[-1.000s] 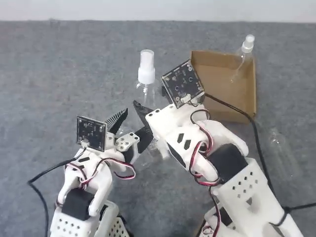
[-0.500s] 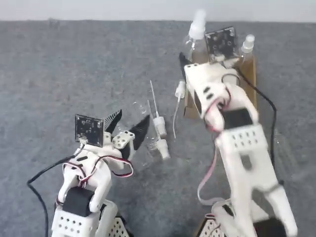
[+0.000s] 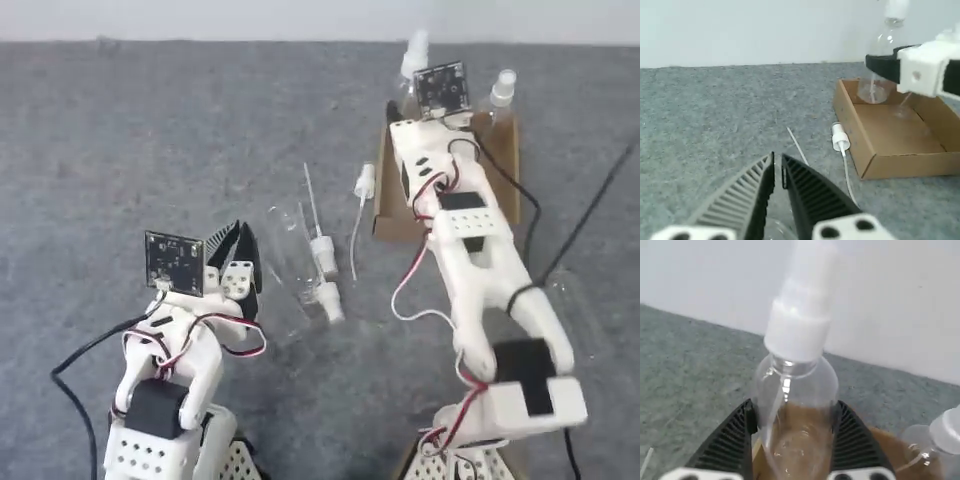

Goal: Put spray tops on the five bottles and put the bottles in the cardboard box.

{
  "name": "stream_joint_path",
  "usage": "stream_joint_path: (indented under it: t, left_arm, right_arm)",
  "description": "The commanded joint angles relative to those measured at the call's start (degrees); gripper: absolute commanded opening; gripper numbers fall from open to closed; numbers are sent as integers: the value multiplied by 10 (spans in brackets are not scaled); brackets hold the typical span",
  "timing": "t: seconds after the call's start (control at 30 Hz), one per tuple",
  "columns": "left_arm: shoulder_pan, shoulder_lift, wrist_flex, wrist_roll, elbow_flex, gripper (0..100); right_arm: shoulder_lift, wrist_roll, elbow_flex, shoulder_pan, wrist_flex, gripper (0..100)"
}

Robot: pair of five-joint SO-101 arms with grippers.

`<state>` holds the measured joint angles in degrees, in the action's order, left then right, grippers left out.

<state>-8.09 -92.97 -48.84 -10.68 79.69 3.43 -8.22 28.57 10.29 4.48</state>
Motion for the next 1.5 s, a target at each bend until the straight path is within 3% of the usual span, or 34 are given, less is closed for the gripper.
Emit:
stream_joint_path:
  t: [0.0,0.27,0.73,1.47]
  left_arm:
    - [1,-10,17,3,-6,13]
    - [1,-10,17,3,-6,13]
    - [1,-10,17,3,-6,13]
    - [1,-10,17,1,-6,13]
  right_arm:
    - [18,21,-45,-7,69,6]
    - [94,24,-45,-6,149,6]
    - [196,25,-120,-18,147,6]
    - [204,23,-117,-16,120,7]
